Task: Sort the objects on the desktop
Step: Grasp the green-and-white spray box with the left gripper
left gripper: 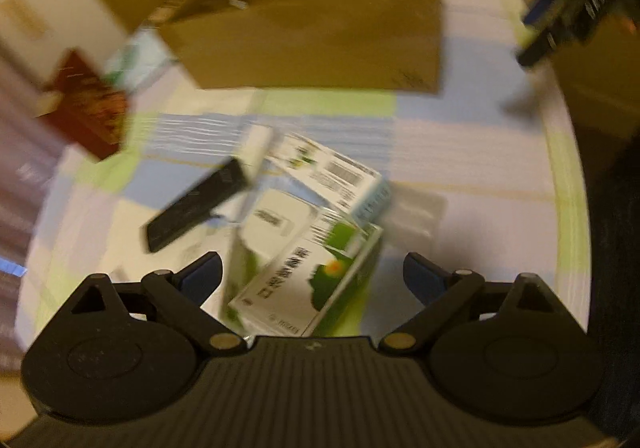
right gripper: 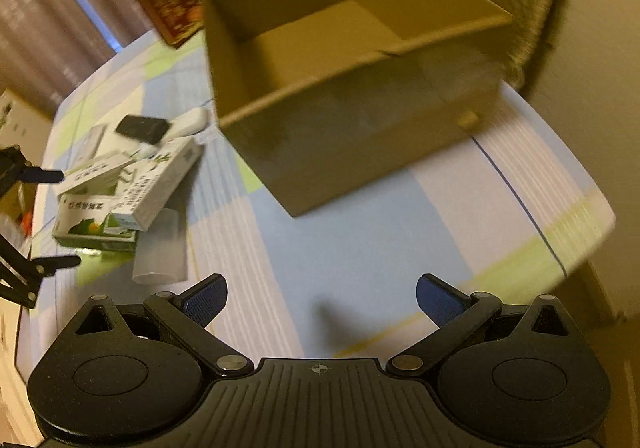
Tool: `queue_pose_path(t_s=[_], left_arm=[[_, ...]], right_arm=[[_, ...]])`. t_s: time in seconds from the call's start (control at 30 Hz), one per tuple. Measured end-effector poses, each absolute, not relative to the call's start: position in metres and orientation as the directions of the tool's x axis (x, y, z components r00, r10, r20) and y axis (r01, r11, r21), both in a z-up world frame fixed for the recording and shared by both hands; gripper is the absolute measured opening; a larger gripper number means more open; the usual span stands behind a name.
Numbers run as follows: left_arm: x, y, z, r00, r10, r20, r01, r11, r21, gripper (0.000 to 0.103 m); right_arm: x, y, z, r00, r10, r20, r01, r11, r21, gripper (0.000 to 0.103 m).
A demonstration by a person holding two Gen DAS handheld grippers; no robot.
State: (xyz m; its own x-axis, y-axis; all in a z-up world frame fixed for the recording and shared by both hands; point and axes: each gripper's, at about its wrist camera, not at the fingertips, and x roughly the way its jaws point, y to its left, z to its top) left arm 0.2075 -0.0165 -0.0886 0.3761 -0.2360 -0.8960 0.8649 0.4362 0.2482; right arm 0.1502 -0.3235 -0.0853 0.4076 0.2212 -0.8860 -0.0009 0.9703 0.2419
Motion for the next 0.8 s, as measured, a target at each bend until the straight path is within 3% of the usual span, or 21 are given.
queue_pose_path(t_s=[0.2, 0.33, 0.43, 0.8], left_arm=[[0.229, -0.029, -0.122, 0.284, -0.162, -0.945, 0.931, 0.281, 0.231, 0.087], [0.238, -0.033, -0.138, 0.206, -0.138, -0.969, 0.945, 0.285, 0.16, 0.059], [0.228, -0.03, -0.138, 0.203, -0.154, -0.967, 0.944, 0.293, 0.151, 0.052], [0.175, 0.017, -0.111, 0.289, -0.25, -0.924, 0.807, 0.583, 0.095, 0.051]], right_arm=[[0.13, -0.325, -0.086, 0.411, 0.169, -0.896, 0.101, 0.968, 0.23, 0.103], [0.127, -0.318, -0.087, 0.414, 0.181, -0.892, 0.112, 0.963, 0.247, 0.103], [0.129, -0.306, -0.089, 0.41, 0.216, -0.886, 0.084, 0.958, 0.272, 0.103], [0.155, -0.23, -0.099, 0.371, 0.362, -0.855, -0.179, 0.932, 0.316, 0.103]])
